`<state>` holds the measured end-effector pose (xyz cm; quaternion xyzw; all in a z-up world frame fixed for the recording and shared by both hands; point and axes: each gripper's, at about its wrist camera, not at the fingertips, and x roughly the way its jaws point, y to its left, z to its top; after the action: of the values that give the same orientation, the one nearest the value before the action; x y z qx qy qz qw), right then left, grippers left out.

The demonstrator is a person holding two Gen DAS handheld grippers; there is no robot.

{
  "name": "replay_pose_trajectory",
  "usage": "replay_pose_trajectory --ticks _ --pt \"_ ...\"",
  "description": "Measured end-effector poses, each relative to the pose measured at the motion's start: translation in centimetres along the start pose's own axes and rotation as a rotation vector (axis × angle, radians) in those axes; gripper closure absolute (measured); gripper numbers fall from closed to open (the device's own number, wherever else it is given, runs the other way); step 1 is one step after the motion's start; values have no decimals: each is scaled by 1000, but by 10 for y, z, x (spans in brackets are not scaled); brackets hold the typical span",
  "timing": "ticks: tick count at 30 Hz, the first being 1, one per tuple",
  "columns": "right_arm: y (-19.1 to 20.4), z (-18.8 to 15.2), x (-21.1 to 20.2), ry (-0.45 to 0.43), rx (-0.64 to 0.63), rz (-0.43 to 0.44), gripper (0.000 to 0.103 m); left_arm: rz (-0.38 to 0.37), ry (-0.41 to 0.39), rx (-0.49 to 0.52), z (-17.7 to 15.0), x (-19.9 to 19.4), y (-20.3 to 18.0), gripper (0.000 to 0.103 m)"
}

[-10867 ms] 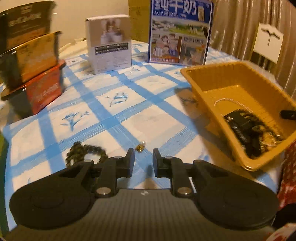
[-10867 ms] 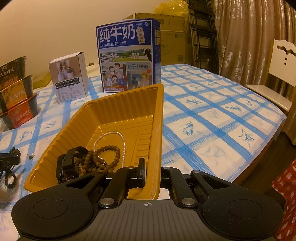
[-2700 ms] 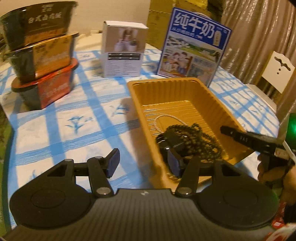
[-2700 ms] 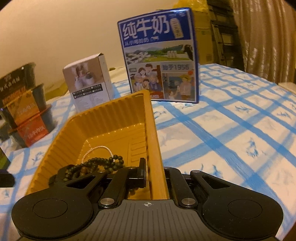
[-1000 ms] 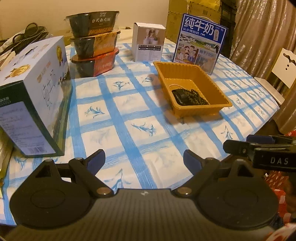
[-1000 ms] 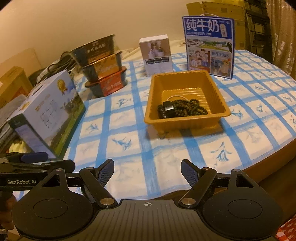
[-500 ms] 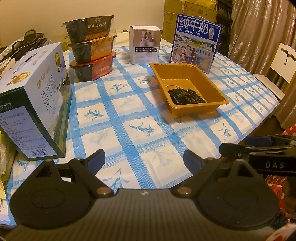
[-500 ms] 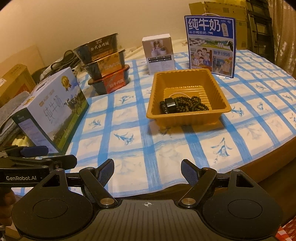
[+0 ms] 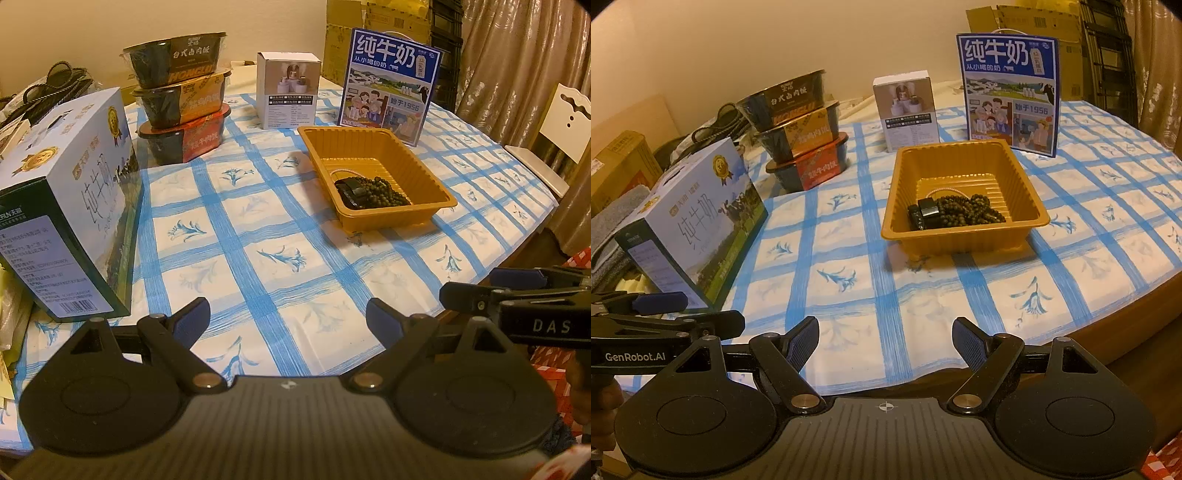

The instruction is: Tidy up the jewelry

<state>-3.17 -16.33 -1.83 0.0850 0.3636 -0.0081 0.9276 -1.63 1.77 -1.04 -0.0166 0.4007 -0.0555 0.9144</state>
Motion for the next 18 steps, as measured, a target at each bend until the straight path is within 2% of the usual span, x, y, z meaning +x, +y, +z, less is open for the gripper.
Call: replay_pose_trajectory --ticks 18 --pt "-1 1 -1 -6 0 2 24 1 -2 3 2 -1 -3 13"
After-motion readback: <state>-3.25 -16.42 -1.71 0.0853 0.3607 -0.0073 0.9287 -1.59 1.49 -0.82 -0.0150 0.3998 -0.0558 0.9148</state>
